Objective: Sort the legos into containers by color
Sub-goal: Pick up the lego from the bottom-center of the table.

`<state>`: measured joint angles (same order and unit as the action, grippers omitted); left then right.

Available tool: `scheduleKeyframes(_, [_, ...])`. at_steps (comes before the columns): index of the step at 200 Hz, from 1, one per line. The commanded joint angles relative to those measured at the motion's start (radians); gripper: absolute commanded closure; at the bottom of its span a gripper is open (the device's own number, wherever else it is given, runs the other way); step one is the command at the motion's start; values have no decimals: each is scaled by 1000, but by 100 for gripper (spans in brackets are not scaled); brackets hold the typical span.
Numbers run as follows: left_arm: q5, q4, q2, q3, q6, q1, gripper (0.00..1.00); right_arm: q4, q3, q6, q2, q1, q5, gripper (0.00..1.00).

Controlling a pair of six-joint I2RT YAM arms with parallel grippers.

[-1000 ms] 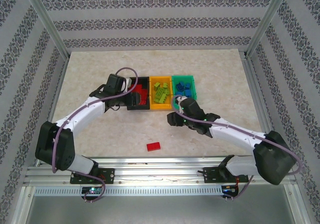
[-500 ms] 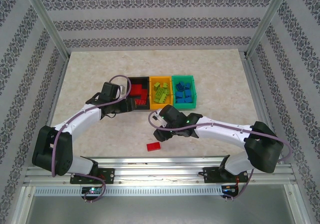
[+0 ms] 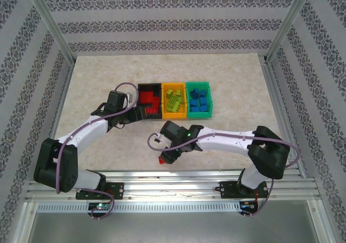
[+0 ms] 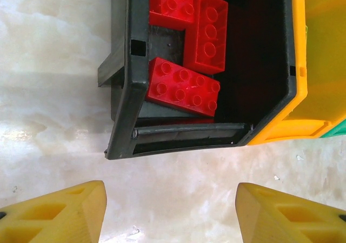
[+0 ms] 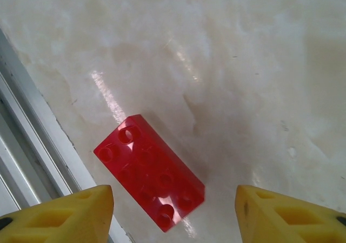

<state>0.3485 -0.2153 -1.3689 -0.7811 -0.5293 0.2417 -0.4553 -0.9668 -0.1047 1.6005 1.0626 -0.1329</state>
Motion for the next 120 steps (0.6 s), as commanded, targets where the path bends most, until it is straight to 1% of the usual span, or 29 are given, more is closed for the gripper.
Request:
scheduleKeyframes(1, [13,37,35,25,-17,-20,35,-61,-37,61,29,19,-2,37])
scheduleKeyframes(37, [20,55,46,52,-31,-23,35,-80,-48,92,58,22,3,33])
scheduleKeyframes(47, [20,60,48,56,-35,-23,35,-71,-44,95,65,21,16,29])
scheduleKeyframes(63, [23,59,50,59,-38,-22,35,-67,-52,102,87,20,22,28])
scheduleKeyframes(91, [21,56,60,55,-37,-24,35,-52,-82,104,136,22,-3,28])
scheduleKeyframes(120, [14,35,73,49,-29,-28,35,-49,-109,112,191,22,28,28])
